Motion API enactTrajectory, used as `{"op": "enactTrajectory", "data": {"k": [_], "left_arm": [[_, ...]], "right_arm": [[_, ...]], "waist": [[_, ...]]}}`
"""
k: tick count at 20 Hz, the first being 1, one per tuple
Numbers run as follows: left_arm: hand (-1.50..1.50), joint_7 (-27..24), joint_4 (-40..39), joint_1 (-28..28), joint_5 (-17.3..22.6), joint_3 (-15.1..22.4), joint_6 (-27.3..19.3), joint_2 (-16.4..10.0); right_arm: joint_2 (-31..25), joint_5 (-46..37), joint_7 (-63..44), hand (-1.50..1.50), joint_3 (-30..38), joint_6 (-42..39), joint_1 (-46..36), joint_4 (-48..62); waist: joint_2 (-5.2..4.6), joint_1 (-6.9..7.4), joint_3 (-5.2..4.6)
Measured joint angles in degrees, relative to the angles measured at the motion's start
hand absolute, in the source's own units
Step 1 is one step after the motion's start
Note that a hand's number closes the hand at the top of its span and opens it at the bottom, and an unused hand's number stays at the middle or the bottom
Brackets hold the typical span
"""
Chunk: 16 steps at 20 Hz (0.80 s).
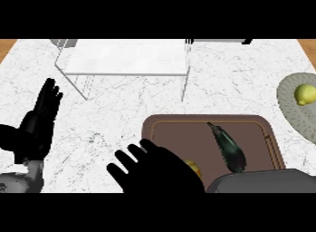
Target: Pick the squash from the tray and place it in the tiered shelf
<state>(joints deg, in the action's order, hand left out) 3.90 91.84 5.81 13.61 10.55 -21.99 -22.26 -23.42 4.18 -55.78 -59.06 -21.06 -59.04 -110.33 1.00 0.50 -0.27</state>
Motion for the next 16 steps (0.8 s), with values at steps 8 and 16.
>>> {"op": "enactTrajectory", "data": {"k": [8, 16], "left_arm": [[0.00, 1.01, 1.13, -0.40, -0.60, -0.70, -0.66, 0.12], [0.00, 1.35, 1.84, -1.16, -0.40, -1.67, 0.16, -0.49]], "right_arm": [[7.19, -4.25, -7.32, -1.50, -9.60, 0.27, -3.97, 3.65], [7.10, -8.16, -8.82, -1.50, -17.04, -1.61, -6.71, 9.44]], "waist": [[-0.20, -0.65, 0.12], [-0.23, -1.04, 0.15]]}}
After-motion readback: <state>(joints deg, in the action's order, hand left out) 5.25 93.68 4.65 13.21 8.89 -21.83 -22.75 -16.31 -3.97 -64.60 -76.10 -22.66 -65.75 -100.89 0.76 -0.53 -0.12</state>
